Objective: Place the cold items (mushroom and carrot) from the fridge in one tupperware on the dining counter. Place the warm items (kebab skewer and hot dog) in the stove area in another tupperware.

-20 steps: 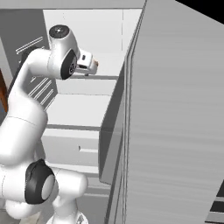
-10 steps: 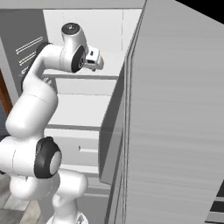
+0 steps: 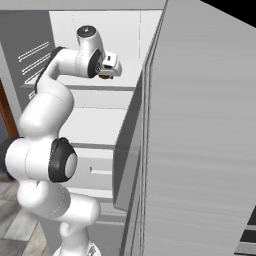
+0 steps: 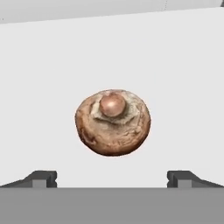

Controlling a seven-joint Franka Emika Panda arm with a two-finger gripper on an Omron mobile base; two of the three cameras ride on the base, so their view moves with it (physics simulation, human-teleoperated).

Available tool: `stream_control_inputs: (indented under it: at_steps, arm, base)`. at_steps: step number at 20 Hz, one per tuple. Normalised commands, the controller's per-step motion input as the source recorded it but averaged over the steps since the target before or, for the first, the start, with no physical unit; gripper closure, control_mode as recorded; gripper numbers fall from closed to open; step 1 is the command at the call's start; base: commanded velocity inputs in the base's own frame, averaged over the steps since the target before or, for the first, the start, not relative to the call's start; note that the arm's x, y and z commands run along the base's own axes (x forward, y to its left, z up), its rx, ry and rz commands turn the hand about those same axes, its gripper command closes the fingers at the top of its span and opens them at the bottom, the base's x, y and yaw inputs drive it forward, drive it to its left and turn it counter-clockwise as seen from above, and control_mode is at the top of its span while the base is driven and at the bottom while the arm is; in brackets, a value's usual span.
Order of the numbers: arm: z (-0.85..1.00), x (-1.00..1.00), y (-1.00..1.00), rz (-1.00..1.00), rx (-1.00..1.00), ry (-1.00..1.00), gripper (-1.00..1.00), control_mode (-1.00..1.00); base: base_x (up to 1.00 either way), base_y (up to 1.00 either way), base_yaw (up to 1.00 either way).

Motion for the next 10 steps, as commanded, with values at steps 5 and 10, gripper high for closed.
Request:
stream_control_inputs:
  at_steps: [5, 10]
  arm:
    - [-0.15, 0.3, 0.0, 0.0, -0.01, 0.0, -1.0, -1.0]
    - [-0.16, 0.32, 0.0, 0.0, -0.01, 0.0, -1.0, -1.0]
  base:
    - [0.0, 0.0, 0.0]
    - [0.0, 0.0, 0.0]
